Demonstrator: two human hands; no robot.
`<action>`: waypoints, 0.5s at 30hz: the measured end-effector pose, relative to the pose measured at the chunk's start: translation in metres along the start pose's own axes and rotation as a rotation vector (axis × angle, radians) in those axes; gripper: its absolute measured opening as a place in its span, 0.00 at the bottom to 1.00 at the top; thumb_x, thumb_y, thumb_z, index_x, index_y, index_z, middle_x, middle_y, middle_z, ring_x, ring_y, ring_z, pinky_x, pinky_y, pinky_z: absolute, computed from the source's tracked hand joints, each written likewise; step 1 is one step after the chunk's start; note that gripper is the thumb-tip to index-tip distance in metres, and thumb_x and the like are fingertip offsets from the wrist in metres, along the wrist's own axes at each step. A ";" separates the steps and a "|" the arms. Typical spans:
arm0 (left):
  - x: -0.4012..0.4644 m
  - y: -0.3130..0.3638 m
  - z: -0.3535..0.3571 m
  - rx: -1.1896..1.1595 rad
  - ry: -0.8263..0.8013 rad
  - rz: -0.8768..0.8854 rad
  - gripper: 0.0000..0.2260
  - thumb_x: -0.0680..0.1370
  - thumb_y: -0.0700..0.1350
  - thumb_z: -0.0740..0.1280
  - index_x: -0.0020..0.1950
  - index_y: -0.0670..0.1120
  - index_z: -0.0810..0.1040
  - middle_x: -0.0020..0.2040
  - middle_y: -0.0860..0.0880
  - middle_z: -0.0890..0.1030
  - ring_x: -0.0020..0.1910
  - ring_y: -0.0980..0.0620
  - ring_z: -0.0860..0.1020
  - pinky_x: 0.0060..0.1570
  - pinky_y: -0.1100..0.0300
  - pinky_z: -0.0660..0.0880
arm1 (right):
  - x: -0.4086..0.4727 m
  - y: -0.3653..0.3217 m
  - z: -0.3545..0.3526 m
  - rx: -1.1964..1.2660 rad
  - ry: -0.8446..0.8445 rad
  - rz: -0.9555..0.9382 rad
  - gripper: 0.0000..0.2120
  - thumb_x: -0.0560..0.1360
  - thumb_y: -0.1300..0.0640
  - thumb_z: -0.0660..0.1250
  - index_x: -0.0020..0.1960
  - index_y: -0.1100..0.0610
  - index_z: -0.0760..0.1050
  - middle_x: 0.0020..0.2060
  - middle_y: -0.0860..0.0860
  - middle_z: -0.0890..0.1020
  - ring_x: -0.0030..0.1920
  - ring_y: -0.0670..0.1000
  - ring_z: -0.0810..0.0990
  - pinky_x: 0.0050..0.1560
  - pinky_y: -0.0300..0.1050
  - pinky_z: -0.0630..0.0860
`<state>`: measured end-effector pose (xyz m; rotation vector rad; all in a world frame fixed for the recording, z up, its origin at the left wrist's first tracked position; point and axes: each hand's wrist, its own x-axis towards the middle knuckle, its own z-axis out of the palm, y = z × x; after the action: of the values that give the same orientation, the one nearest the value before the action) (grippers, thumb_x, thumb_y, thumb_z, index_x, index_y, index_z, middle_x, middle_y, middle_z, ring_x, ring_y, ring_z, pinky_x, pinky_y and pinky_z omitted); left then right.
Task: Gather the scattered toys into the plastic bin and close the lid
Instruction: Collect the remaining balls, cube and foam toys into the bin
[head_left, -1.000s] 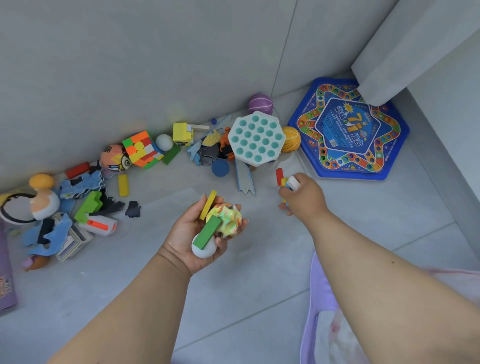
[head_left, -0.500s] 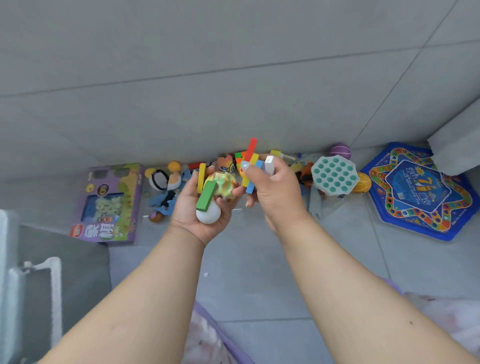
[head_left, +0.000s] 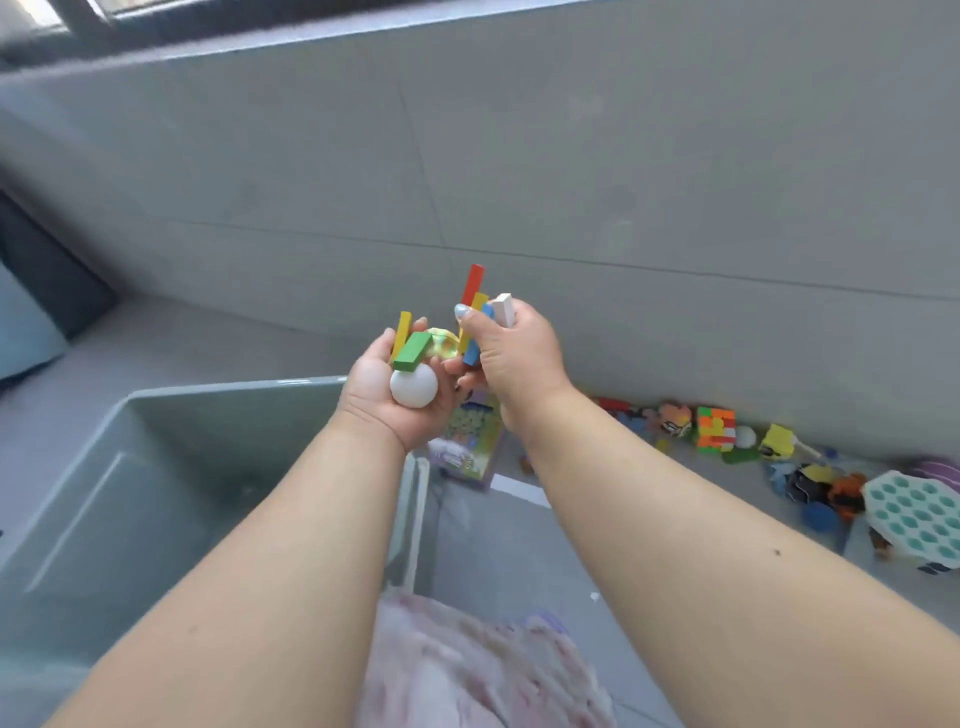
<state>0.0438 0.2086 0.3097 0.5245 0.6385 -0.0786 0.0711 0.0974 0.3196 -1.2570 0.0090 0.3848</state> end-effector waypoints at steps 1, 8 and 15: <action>-0.007 0.013 -0.012 -0.010 0.033 0.009 0.15 0.81 0.55 0.58 0.44 0.48 0.78 0.45 0.43 0.78 0.33 0.46 0.74 0.24 0.62 0.74 | -0.003 0.005 0.016 0.002 -0.024 0.031 0.07 0.76 0.59 0.66 0.44 0.57 0.67 0.32 0.54 0.72 0.25 0.52 0.75 0.20 0.36 0.70; -0.049 0.068 -0.123 -0.040 0.247 -0.044 0.13 0.79 0.57 0.59 0.51 0.51 0.79 0.56 0.43 0.77 0.41 0.44 0.77 0.20 0.62 0.75 | -0.025 0.064 0.102 -0.119 -0.224 0.357 0.07 0.77 0.58 0.66 0.50 0.58 0.69 0.38 0.56 0.75 0.25 0.50 0.78 0.20 0.35 0.73; -0.060 0.050 -0.191 -0.158 0.508 -0.083 0.14 0.79 0.53 0.60 0.43 0.46 0.78 0.41 0.46 0.79 0.41 0.49 0.75 0.31 0.61 0.78 | -0.042 0.112 0.119 -0.475 -0.384 0.671 0.06 0.75 0.58 0.67 0.47 0.59 0.71 0.45 0.56 0.73 0.39 0.53 0.77 0.35 0.43 0.80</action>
<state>-0.0974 0.3407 0.2376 0.3637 1.1536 0.0295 -0.0243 0.2242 0.2624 -1.6118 0.0120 1.2622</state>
